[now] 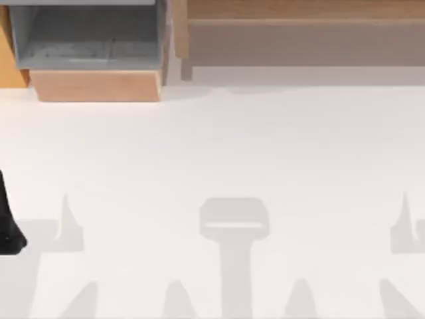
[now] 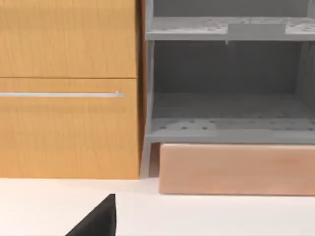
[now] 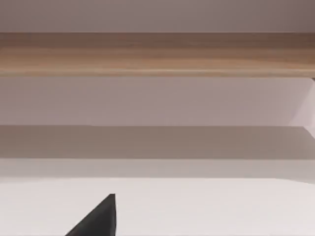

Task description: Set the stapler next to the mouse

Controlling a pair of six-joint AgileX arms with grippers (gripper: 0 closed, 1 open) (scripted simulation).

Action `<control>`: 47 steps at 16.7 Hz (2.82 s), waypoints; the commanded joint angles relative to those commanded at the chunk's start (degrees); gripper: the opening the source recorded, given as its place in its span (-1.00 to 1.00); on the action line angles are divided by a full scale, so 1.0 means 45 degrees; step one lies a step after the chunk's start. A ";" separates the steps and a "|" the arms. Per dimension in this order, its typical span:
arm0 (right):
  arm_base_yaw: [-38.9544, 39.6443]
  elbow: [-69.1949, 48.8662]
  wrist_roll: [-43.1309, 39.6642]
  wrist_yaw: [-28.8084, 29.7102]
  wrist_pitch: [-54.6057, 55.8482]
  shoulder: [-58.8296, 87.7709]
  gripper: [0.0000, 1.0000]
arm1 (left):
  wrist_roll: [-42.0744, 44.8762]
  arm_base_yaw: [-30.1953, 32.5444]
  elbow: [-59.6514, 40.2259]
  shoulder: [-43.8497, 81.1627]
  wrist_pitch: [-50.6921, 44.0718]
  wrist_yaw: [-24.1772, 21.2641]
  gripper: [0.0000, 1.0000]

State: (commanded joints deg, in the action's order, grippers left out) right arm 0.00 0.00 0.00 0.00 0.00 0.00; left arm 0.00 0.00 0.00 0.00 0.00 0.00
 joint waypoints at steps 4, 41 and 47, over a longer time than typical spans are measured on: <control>0.0000 0.0000 0.0000 0.0000 0.0000 0.0000 1.00 | 0.0219 -0.0190 -0.0363 0.0420 -0.0320 -0.0016 1.00; 0.0000 0.0000 0.0000 0.0000 0.0000 0.0000 1.00 | 0.7959 -0.7422 -1.1181 2.2004 -0.9152 0.0023 1.00; 0.0000 0.0000 0.0000 0.0000 0.0000 0.0000 1.00 | 0.7960 -0.7423 -1.1170 2.2018 -0.9136 0.0023 0.55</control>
State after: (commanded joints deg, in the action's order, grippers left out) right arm 0.00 0.00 0.00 0.00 0.00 0.00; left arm 35.82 -33.40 -50.26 99.08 -41.11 0.10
